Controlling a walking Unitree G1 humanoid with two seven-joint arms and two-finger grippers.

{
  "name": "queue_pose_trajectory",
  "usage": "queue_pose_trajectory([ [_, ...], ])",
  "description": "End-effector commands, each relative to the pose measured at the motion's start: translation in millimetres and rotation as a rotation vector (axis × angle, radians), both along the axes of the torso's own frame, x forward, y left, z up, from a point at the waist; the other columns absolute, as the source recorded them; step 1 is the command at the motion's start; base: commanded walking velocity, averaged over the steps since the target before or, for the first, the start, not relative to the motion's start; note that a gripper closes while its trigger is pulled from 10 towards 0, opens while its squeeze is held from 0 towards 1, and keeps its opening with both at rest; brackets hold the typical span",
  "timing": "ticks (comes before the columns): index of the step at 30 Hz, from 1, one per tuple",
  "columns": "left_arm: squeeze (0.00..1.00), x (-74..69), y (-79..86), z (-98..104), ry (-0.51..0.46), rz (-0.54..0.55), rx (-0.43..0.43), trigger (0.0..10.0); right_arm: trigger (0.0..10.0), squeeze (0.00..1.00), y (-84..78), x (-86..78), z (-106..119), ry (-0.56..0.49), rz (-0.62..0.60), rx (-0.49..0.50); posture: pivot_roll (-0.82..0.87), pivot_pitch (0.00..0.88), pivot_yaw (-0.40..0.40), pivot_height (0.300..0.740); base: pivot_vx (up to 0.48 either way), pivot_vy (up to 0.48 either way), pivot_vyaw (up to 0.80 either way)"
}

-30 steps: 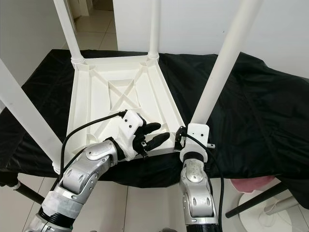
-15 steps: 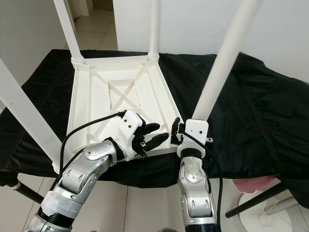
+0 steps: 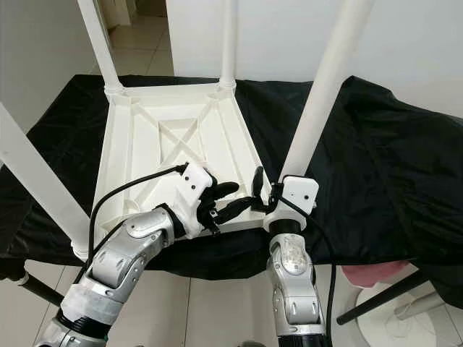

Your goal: Building children table

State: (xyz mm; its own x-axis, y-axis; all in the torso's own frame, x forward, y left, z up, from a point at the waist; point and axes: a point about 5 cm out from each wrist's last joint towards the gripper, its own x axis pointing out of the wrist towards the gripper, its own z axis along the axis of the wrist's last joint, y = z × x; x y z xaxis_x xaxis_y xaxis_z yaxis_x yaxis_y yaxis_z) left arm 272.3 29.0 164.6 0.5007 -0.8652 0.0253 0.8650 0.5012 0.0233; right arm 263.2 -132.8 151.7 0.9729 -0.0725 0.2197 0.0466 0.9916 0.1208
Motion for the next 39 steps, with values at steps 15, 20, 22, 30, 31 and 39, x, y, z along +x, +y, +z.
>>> queue_pose_trajectory([
  [15,0.0,1.0,-0.7,4.7,-0.018,0.009,0.004,10.0,10.0,0.0,-7.2,-3.2,-8.9,0.097,-0.126,-0.137,-0.1,0.0,-0.01,0.74,0.0,0.0,0.0],
  [20,0.0,1.7,-0.3,5.1,-0.023,0.006,0.011,10.0,10.0,0.0,-14.2,-4.7,-13.1,0.148,-0.139,-0.213,-0.1,0.0,-0.009,0.74,0.0,0.0,0.0],
  [22,0.0,1.7,-0.3,5.1,-0.023,0.006,0.011,10.0,10.0,0.0,-14.2,-4.7,-13.1,0.148,-0.139,-0.213,-0.1,0.0,-0.009,0.74,0.0,0.0,0.0],
  [30,0.0,-1.0,0.8,4.1,-0.028,-0.008,0.027,10.0,10.0,0.0,-26.0,-1.2,-15.7,0.126,0.091,-0.12,-0.08,0.0,-0.008,0.74,0.0,0.0,0.0],
  [31,0.0,-1.0,0.8,4.1,-0.028,-0.008,0.027,10.0,10.0,0.0,-26.0,-1.2,-15.7,0.126,0.091,-0.12,-0.08,0.0,-0.008,0.74,0.0,0.0,0.0],
  [39,0.0,-3.2,4.4,1.0,-0.045,-0.06,0.077,10.0,10.0,0.0,-44.9,2.1,-16.3,0.128,0.363,-0.189,-0.08,0.0,0.006,0.74,0.0,0.0,0.0],
])
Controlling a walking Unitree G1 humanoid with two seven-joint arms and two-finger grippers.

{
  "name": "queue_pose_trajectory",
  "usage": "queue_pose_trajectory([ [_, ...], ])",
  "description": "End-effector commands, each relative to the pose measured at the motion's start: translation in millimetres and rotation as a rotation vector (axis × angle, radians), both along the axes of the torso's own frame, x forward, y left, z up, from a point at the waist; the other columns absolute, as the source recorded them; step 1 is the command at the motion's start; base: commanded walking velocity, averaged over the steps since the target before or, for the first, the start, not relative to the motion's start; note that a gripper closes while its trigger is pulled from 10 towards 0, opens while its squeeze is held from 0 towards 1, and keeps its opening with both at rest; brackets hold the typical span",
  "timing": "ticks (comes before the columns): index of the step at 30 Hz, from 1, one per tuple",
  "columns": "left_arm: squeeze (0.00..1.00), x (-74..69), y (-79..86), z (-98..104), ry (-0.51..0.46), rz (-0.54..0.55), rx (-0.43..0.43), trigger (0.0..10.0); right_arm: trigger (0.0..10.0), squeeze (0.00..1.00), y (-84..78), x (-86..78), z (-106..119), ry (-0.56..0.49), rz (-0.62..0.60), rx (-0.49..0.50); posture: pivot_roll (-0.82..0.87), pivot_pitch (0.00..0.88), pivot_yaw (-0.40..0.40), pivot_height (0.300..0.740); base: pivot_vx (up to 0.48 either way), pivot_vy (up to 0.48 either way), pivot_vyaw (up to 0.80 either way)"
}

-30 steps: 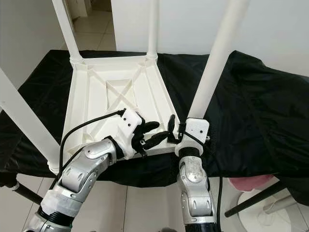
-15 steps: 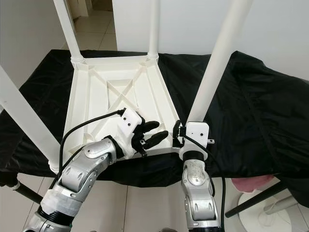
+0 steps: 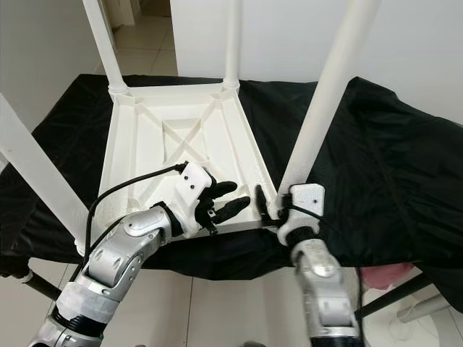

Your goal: Building children table

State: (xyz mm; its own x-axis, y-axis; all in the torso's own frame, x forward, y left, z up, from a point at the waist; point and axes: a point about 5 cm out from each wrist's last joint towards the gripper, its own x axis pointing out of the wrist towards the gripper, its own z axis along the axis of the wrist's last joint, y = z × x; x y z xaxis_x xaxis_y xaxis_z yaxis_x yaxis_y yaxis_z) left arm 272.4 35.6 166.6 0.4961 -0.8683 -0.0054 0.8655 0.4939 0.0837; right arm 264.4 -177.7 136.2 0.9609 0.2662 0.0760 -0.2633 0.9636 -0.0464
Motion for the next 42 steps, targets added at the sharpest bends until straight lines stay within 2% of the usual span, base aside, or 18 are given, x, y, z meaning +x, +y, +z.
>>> queue_pose_trajectory([
  [1,0.0,-3.4,-2.1,-0.9,-0.006,-0.055,0.021,10.0,10.0,0.0,-0.1,0.9,-0.8,0.003,0.045,-0.003,-0.08,0.0,0.006,0.74,0.0,0.0,0.0],
  [3,0.0,-4.0,-2.1,-1.5,-0.018,-0.07,0.035,10.0,10.0,0.0,-3.6,2.2,-1.9,0.018,0.113,-0.029,-0.08,0.0,0.008,0.74,0.0,0.0,0.0],
  [8,0.0,-6.3,-5.3,-1.1,-0.009,-0.106,0.031,10.0,10.0,0.0,-11.3,6.2,-3.9,0.029,0.184,-0.069,-0.08,0.0,0.007,0.74,0.0,0.0,0.0],
  [9,0.0,-12.9,-6.3,-6.3,0.018,-0.17,0.048,10.0,10.0,0.0,-15.7,10.8,-5.1,0.042,0.231,-0.1,-0.08,0.0,0.003,0.74,0.0,0.0,0.0],
  [12,0.0,-15.5,-6.1,-8.8,0.027,-0.193,0.058,10.0,10.0,0.0,-17.4,12.7,-5.2,0.044,0.242,-0.114,-0.08,0.0,0.002,0.74,0.0,0.0,0.0],
  [13,0.0,-17.8,-5.8,-10.8,0.034,-0.209,0.068,10.0,5.0,0.0,-18.6,14.5,-5.4,0.047,0.254,-0.122,-0.07,0.0,-0.001,0.74,0.0,0.0,0.0],
  [14,0.0,-18.9,-5.5,-11.7,0.037,-0.216,0.073,10.0,5.0,0.0,-19.4,15.5,-5.5,0.048,0.263,-0.124,-0.07,0.0,-0.001,0.74,0.0,0.0,0.0],
  [15,0.0,-20.2,-5.0,-12.5,0.034,-0.224,0.083,10.0,0.0,0.0,-20.3,16.8,-5.6,0.049,0.268,-0.126,-0.07,0.0,-0.004,0.74,0.0,0.0,0.0],
  [20,0.0,-12.9,0.6,-12.8,0.022,-0.193,0.105,10.0,0.0,0.0,-26.9,20.5,-7.5,0.061,0.267,-0.135,-0.08,0.0,-0.007,0.74,0.0,0.0,0.0],
  [28,0.0,-9.0,1.5,-11.2,0.01,-0.166,0.103,10.0,0.0,0.0,-26.3,17.9,-10.1,0.06,0.26,-0.104,-0.08,0.0,-0.017,0.74,0.0,0.0,0.0],
  [29,0.0,-8.3,1.6,-10.6,0.005,-0.16,0.104,10.0,2.5,0.0,-25.3,17.2,-10.5,0.061,0.238,-0.079,-0.09,0.0,-0.026,0.74,0.0,0.0,0.0],
  [30,0.0,-8.3,1.6,-10.6,0.005,-0.16,0.104,10.0,2.5,0.0,-25.3,17.2,-10.5,0.061,0.238,-0.079,-0.09,0.0,-0.026,0.74,0.0,0.0,0.0],
  [31,0.0,-7.7,1.8,-9.9,-0.001,-0.153,0.103,10.0,7.1,0.0,-24.4,16.6,-10.7,0.058,0.222,-0.057,-0.09,0.0,-0.028,0.74,0.0,0.0,0.0],
  [32,0.0,-6.4,2.7,-8.8,-0.002,-0.137,0.096,10.0,10.0,0.0,-21.8,15.1,-10.2,0.051,0.207,-0.038,-0.1,0.0,-0.029,0.74,0.0,0.0,0.0],
  [35,0.0,-0.8,3.1,-6.0,0.005,-0.067,0.058,10.0,10.0,0.0,-14.2,9.1,-10.7,0.041,0.132,-0.018,-0.1,0.0,-0.028,0.74,0.0,0.0,0.0],
  [40,0.0,-0.6,3.6,-5.4,0.018,-0.049,0.04,10.0,10.0,0.0,-11.3,6.9,-12.2,0.041,0.073,-0.021,-0.1,0.0,-0.023,0.74,0.0,0.0,0.0],
  [41,0.0,-2.2,2.9,-5.5,0.023,-0.047,0.031,10.0,10.0,0.0,-6.4,5.0,-13.9,0.046,-0.029,0.007,-0.1,0.0,-0.023,0.74,0.0,0.0,0.0],
  [42,0.0,-2.6,2.3,-5.6,0.024,-0.044,0.03,10.0,10.0,0.0,-4.5,4.1,-14.3,0.047,-0.071,0.012,-0.1,0.0,-0.023,0.74,0.0,0.0,0.0],
])
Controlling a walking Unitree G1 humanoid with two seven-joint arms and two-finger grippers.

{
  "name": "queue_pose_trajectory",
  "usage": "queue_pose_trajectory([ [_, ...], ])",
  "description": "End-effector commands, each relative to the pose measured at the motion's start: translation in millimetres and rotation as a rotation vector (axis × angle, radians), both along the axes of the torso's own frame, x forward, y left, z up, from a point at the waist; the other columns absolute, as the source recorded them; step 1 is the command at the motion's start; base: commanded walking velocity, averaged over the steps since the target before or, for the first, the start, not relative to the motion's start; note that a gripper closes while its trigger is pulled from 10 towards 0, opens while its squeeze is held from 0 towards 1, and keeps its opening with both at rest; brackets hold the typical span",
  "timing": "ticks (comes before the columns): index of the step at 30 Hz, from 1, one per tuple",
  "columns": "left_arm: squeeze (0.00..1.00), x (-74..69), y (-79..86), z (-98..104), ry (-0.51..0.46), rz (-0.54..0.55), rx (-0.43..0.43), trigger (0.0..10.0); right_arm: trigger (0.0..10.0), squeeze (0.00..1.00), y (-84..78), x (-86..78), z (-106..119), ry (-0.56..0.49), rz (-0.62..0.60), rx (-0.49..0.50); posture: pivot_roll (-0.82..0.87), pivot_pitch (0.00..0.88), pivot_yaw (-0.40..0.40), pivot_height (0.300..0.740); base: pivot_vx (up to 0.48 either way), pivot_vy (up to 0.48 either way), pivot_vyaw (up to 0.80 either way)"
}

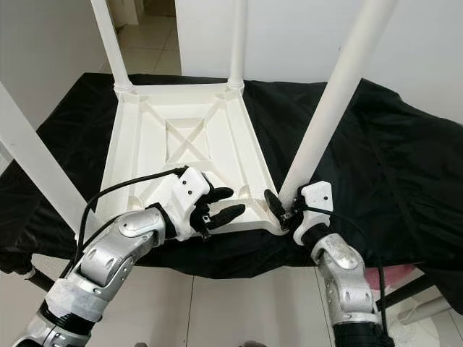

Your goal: Building children table

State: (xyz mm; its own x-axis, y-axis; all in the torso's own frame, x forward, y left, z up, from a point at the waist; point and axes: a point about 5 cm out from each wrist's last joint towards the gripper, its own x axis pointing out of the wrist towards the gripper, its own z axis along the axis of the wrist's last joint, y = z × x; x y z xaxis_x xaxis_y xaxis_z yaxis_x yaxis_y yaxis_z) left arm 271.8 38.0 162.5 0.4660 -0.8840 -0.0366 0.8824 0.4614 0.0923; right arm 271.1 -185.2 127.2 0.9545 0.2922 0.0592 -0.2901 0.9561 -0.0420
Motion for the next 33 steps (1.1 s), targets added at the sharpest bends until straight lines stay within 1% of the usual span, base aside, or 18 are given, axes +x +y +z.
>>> queue_pose_trajectory([
  [1,0.0,-1.9,-0.4,-1.4,0.015,-0.004,-0.004,10.0,10.0,0.0,6.4,-3.5,-5.8,0.033,-0.141,0.013,-0.1,0.0,-0.02,0.74,0.0,0.0,0.0],
  [2,0.0,-1.9,-0.6,-1.1,0.013,0.0,-0.006,10.0,10.0,0.0,8.4,-4.0,-6.1,0.035,-0.164,0.013,-0.1,0.0,-0.02,0.74,0.0,0.0,0.0],
  [4,0.0,-1.9,-0.7,-1.2,0.017,0.009,-0.01,10.0,10.0,0.0,12.1,-4.5,-7.7,0.049,-0.222,0.061,-0.1,0.0,-0.018,0.74,0.0,0.0,0.0],
  [5,0.0,-1.9,-0.7,-1.2,0.017,0.009,-0.01,10.0,10.0,0.0,12.1,-4.5,-7.7,0.049,-0.222,0.061,-0.1,0.0,-0.018,0.74,0.0,0.0,0.0],
  [7,0.0,-1.9,-1.0,-0.8,0.016,0.015,-0.016,10.0,10.0,0.0,15.2,-4.5,-9.9,0.062,-0.304,0.091,-0.1,0.0,-0.018,0.74,0.0,0.0,0.0],
  [8,0.0,-1.9,-1.0,-0.8,0.016,0.015,-0.016,10.0,10.0,0.0,15.2,-4.5,-9.9,0.062,-0.304,0.091,-0.1,0.0,-0.018,0.74,0.0,0.0,0.0],
  [9,0.0,-2.6,-1.8,-0.1,0.018,0.019,-0.024,10.0,10.0,0.0,19.5,-4.7,-12.0,0.069,-0.391,0.113,-0.08,0.0,-0.011,0.74,0.0,0.0,0.0],
  [10,0.0,-2.6,-1.8,-0.1,0.018,0.019,-0.024,10.0,10.0,0.0,19.5,-4.7,-12.0,0.069,-0.391,0.113,-0.08,0.0,-0.011,0.74,0.0,0.0,0.0],
  [11,0.0,-2.8,-2.1,0.0,0.02,0.022,-0.026,10.0,10.0,0.0,21.2,-5.1,-12.7,0.074,-0.42,0.109,-0.08,0.0,-0.01,0.74,0.0,0.0,0.0],
  [12,0.0,-2.8,-2.1,0.0,0.02,0.022,-0.026,10.0,10.0,0.0,21.2,-5.1,-12.7,0.074,-0.42,0.109,-0.08,0.0,-0.01,0.74,0.0,0.0,0.0],
  [14,0.0,-2.0,-1.5,0.9,0.022,0.027,-0.029,10.0,10.0,0.0,28.5,-5.3,-11.6,0.074,-0.428,0.112,-0.07,0.002,-0.013,0.74,0.0,0.0,0.0],
  [16,0.0,-0.2,-1.1,2.4,0.019,0.034,-0.033,10.0,10.0,0.0,30.0,-5.8,-10.4,0.076,-0.436,0.113,-0.07,0.001,-0.015,0.74,0.0,0.0,0.0],
  [23,0.0,3.9,3.1,4.6,0.016,0.052,-0.042,10.0,10.0,0.0,28.0,-6.2,-5.1,0.054,-0.451,0.098,-0.07,0.002,-0.016,0.74,0.0,0.0,0.0],
  [24,0.0,3.9,3.7,4.1,0.015,0.053,-0.04,10.0,10.0,0.4,28.1,-6.8,-4.2,0.044,-0.45,0.094,-0.07,0.0,-0.014,0.74,0.0,0.0,0.0],
  [25,0.0,3.9,3.7,4.1,0.015,0.053,-0.04,10.0,10.0,0.4,28.1,-6.8,-4.2,0.044,-0.45,0.094,-0.07,0.0,-0.014,0.74,0.0,0.0,0.0],
  [26,0.0,3.9,4.1,4.4,0.015,0.053,-0.04,10.0,10.0,1.0,27.3,-7.3,-2.9,0.033,-0.443,0.09,-0.07,0.0,-0.012,0.74,0.0,0.0,0.0],
  [28,0.0,3.0,4.5,6.1,0.013,0.049,-0.042,10.0,10.0,1.0,23.2,-8.4,2.6,-0.003,-0.427,0.081,-0.07,0.0,-0.014,0.74,0.0,0.0,0.0],
  [33,0.0,2.6,7.9,2.8,-0.001,0.047,-0.028,10.0,10.0,1.0,14.0,-8.9,7.7,-0.033,-0.39,0.096,-0.07,0.0,-0.015,0.74,0.0,0.0,0.0],
])
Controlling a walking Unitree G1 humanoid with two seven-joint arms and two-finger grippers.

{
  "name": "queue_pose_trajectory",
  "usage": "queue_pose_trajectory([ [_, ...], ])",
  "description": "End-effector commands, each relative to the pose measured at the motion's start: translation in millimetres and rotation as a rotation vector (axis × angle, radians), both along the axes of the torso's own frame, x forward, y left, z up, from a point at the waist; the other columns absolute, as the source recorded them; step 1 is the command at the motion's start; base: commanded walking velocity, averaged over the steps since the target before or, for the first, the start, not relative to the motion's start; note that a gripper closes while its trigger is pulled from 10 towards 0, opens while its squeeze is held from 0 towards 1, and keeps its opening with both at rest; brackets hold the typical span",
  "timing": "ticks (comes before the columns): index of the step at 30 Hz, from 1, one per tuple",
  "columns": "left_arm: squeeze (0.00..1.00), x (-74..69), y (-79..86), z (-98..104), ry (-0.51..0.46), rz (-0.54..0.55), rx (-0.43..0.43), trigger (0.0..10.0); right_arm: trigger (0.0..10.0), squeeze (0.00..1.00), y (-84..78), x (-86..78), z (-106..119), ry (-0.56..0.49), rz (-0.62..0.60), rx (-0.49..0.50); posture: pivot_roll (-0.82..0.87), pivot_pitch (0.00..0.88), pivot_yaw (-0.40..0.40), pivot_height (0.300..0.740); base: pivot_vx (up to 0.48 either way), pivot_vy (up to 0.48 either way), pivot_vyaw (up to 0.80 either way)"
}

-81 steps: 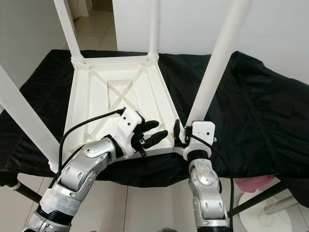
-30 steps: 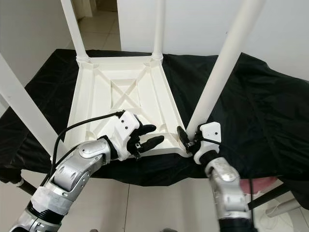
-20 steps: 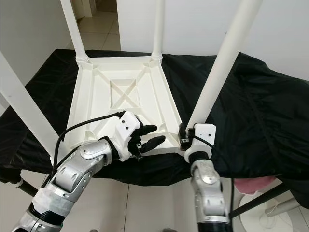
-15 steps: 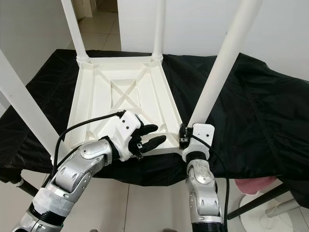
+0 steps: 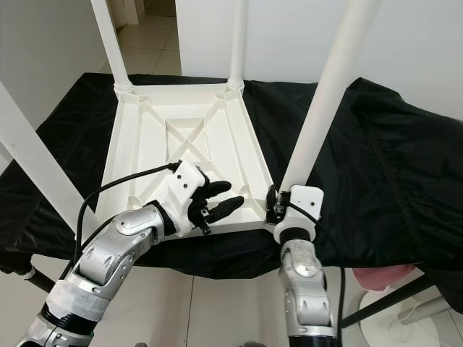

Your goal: Building children table

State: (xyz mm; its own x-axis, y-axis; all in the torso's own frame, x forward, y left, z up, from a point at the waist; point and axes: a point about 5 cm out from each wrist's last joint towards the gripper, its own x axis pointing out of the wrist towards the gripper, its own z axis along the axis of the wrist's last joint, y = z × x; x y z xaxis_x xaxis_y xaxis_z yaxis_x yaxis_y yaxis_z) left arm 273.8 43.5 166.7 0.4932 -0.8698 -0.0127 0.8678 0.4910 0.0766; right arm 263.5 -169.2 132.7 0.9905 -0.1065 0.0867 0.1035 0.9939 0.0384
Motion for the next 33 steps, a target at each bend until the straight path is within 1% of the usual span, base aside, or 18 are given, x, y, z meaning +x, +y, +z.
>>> queue_pose_trajectory([
  [1,0.0,0.1,3.0,-1.3,0.001,0.018,-0.004,10.0,10.0,0.42,-6.0,-1.8,2.9,-0.02,0.042,-0.006,-0.08,0.007,-0.008,0.74,0.0,0.0,0.0],
  [2,0.0,0.1,3.0,-1.3,0.001,0.018,-0.004,10.0,10.0,0.42,-6.0,-1.8,2.9,-0.02,0.042,-0.006,-0.08,0.007,-0.008,0.74,0.0,0.0,0.0],
  [3,0.0,0.3,3.0,-1.1,0.005,0.019,-0.008,10.0,10.0,0.0,-8.4,-1.9,3.2,-0.021,0.066,-0.019,-0.08,0.006,-0.006,0.74,0.0,0.0,0.0],
  [4,0.0,-0.3,2.3,-1.1,0.005,0.016,-0.01,10.0,10.0,0.0,-12.7,-1.8,3.6,-0.023,0.091,-0.017,-0.08,0.002,-0.004,0.74,0.0,0.0,0.0],
  [5,0.0,-0.3,2.3,-1.1,0.005,0.016,-0.01,10.0,10.0,0.0,-12.7,-1.8,3.6,-0.023,0.091,-0.017,-0.08,0.002,-0.004,0.74,0.0,0.0,0.0],
  [7,0.0,-2.3,0.1,-2.6,0.003,-0.003,-0.003,10.0,10.0,0.0,-18.9,-1.6,4.4,-0.027,0.179,-0.022,-0.09,0.003,0.006,0.74,0.0,0.0,0.0],
  [9,0.0,-2.3,0.1,-2.6,0.003,-0.003,-0.003,10.0,10.0,0.0,-18.9,-1.6,4.4,-0.027,0.179,-0.022,-0.09,0.003,0.006,0.74,0.0,0.0,0.0],
  [10,0.0,-3.4,-2.2,-4.5,0.008,-0.031,0.007,10.0,10.0,0.0,-19.9,-1.5,3.5,-0.022,0.29,-0.05,-0.09,0.0,0.016,0.74,0.0,0.0,0.0],
  [12,0.0,-3.5,-2.7,-4.8,0.009,-0.037,0.01,10.0,10.0,0.0,-19.7,-1.5,3.1,-0.02,0.313,-0.056,-0.09,0.0,0.016,0.74,0.0,0.0,0.0],
  [14,0.0,-7.8,-5.6,-4.4,0.041,-0.109,-0.003,10.0,10.0,0.0,-21.9,-0.6,-0.8,0.007,0.43,-0.092,-0.09,0.0,0.018,0.74,0.0,0.0,0.0],
  [16,0.0,-10.4,-6.8,-5.0,0.069,-0.153,-0.008,10.0,10.0,0.0,-25.1,0.8,-3.6,0.029,0.496,-0.12,-0.09,0.0,0.018,0.74,0.0,0.0,0.0],
  [17,0.0,-10.4,-6.8,-5.0,0.069,-0.153,-0.008,10.0,10.0,0.0,-25.1,0.8,-3.6,0.029,0.496,-0.12,-0.09,0.0,0.018,0.74,0.0,0.0,0.0],
  [23,0.0,-11.9,-7.7,-7.2,0.073,-0.17,0.001,10.0,10.0,0.0,-30.3,6.5,-7.6,0.073,0.596,-0.134,-0.09,0.0,0.024,0.74,0.0,0.0,0.0],
  [24,0.0,-11.2,-8.3,-8.0,0.073,-0.17,0.004,10.0,10.0,0.0,-32.1,10.0,-8.6,0.083,0.628,-0.162,-0.09,0.0,0.024,0.74,0.0,0.0,0.0],
  [27,0.0,-9.6,-9.1,-8.6,0.07,-0.169,0.01,10.0,10.0,0.0,-34.5,14.9,-9.2,0.094,0.662,-0.193,-0.09,0.0,0.025,0.74,0.0,0.0,0.0],
  [31,0.0,-8.4,-9.7,-8.0,0.071,-0.172,0.012,10.0,10.0,0.0,-36.9,19.0,-8.4,0.097,0.667,-0.211,-0.09,0.0,0.026,0.74,0.0,0.0,0.0],
  [32,0.0,-7.5,-10.4,-7.3,0.074,-0.179,0.014,10.0,10.0,0.0,-39.9,23.7,-6.7,0.096,0.678,-0.225,-0.09,0.0,0.025,0.74,0.0,0.0,0.0],
  [33,0.0,-7.5,-10.4,-7.3,0.074,-0.179,0.014,10.0,10.0,0.0,-39.9,23.7,-6.7,0.096,0.678,-0.225,-0.09,0.0,0.025,0.74,0.0,0.0,0.0],
])
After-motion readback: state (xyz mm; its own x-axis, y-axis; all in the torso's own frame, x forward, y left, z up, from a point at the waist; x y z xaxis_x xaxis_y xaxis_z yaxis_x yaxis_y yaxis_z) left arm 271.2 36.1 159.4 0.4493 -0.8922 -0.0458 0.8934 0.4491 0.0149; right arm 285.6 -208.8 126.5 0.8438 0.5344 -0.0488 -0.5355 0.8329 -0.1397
